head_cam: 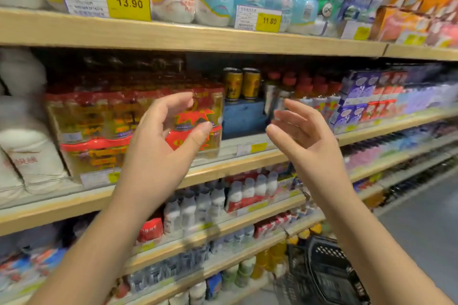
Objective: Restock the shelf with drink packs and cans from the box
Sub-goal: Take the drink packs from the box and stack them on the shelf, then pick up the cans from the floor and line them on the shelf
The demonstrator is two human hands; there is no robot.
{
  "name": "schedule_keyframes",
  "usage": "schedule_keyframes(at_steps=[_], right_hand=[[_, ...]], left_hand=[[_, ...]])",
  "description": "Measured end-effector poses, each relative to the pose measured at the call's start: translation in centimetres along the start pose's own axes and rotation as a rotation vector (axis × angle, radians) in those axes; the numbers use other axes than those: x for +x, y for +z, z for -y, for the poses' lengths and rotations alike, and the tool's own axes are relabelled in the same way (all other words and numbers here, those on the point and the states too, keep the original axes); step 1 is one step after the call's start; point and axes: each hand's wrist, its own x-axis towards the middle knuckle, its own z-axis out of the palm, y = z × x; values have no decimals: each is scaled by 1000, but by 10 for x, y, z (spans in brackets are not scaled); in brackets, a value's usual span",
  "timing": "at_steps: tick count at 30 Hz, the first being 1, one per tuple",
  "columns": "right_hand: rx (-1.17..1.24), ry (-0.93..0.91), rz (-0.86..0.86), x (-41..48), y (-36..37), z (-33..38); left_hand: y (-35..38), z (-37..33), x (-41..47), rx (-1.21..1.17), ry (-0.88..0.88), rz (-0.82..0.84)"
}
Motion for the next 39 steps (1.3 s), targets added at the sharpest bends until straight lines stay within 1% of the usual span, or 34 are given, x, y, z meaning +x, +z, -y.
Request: schedule_keyframes(at_steps=[7, 11, 14, 20, 24, 27, 30, 33, 39], right_hand=[[-2, 53, -65, -55, -66, -16], [60, 116, -88, -83, -110, -48], [108, 179, -95, -106, -145, -78], [87, 313, -4, -165, -210, -142], [45, 409, 53, -196, -236, -175], [-6, 469, 67, -220, -242, -208], [-36, 540, 59, -251, -238, -253], [-69, 603, 58, -289, -229, -307], [-105, 789, 71, -378, -195, -439]], left_hand=[[67, -9, -35, -112, -53, 156], [106, -7, -61, -83, -87, 224], [141, -6, -84, -61, -153, 241], [214, -2, -145, -55, -285, 277], [254, 11, -189, -95, -426, 296], [273, 35, -222, -86, -500, 302], [289, 72, -261, -48, -590, 352], [307, 123, -313, -37, -728, 343], [342, 250, -439, -31, -904, 393]])
